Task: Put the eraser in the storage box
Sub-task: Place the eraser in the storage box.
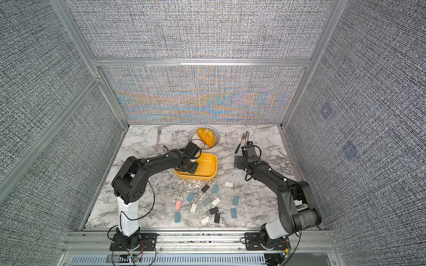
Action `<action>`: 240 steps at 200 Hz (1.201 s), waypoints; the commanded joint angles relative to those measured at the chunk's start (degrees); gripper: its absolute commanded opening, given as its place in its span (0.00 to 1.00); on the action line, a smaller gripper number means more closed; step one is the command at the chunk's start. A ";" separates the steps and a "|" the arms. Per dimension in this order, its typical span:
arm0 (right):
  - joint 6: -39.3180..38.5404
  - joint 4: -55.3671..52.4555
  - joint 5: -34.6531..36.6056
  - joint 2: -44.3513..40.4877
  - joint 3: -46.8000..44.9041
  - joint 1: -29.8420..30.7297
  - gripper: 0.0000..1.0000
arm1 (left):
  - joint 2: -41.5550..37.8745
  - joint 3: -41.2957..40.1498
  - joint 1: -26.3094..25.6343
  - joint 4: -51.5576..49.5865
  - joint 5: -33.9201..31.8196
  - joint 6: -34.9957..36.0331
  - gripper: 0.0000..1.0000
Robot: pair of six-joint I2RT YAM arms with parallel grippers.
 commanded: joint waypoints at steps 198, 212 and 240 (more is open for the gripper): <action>0.62 1.03 -0.87 1.59 0.44 1.72 0.98 | -44.43 -20.59 -0.79 -16.63 7.99 -8.02 0.60; 0.62 1.12 -0.78 1.96 0.63 2.00 0.98 | -46.64 -24.19 -1.43 -16.92 8.48 -9.90 0.60; 0.71 0.99 -0.60 2.07 0.96 2.74 0.98 | -48.01 -29.25 -3.48 -16.85 8.64 -12.81 0.60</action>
